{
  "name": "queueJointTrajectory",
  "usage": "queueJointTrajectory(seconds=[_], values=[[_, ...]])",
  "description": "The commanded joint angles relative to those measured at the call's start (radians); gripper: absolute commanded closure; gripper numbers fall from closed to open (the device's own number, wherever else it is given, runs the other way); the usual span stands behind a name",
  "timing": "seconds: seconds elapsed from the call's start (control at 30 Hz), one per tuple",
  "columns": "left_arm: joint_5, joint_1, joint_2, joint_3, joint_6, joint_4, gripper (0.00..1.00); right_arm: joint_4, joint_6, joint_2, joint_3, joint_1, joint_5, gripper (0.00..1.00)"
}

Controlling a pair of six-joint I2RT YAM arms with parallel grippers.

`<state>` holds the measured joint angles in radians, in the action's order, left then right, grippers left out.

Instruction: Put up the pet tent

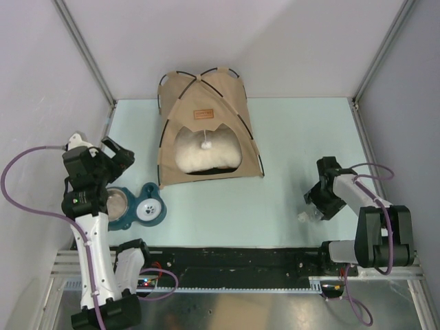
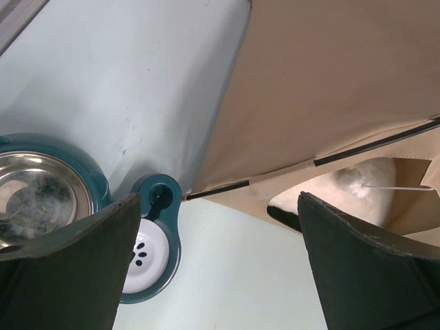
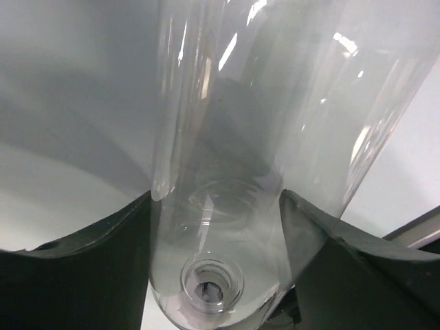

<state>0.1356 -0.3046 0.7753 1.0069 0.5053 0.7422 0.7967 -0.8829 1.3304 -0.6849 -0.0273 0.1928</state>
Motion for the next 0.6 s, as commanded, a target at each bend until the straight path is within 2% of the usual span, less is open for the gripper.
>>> queueJointTrajectory(seconds=[0.0, 0.13, 0.23, 0.3, 0.4, 0.47, 0.57], values=[[0.015, 0.007, -0.034, -0.021, 0.014, -0.026, 0.00, -0.030, 0.020, 0.002, -0.044, -0.044, 0.016, 0.35], [-0.026, 0.005, -0.052, -0.033, 0.053, -0.027, 0.00, -0.038, 0.078, -0.051, -0.066, -0.085, 0.039, 0.38], [0.027, 0.002, -0.047, -0.029, 0.065, -0.031, 0.00, -0.063, 0.158, -0.114, -0.087, -0.122, 0.033, 0.38], [0.094, 0.004, -0.044, -0.031, 0.066, -0.051, 0.00, -0.104, 0.224, -0.150, -0.104, -0.146, -0.011, 0.39], [0.298, 0.015, -0.040, -0.040, 0.013, -0.108, 0.00, -0.158, 0.319, -0.193, -0.129, -0.194, -0.120, 0.40], [0.427, 0.055, -0.033, -0.043, -0.042, -0.139, 0.00, -0.208, 0.376, -0.236, -0.136, -0.244, -0.192, 0.41], [0.536, 0.124, -0.041, -0.049, -0.122, -0.151, 0.00, -0.292, 0.431, -0.310, -0.145, -0.335, -0.305, 0.41]])
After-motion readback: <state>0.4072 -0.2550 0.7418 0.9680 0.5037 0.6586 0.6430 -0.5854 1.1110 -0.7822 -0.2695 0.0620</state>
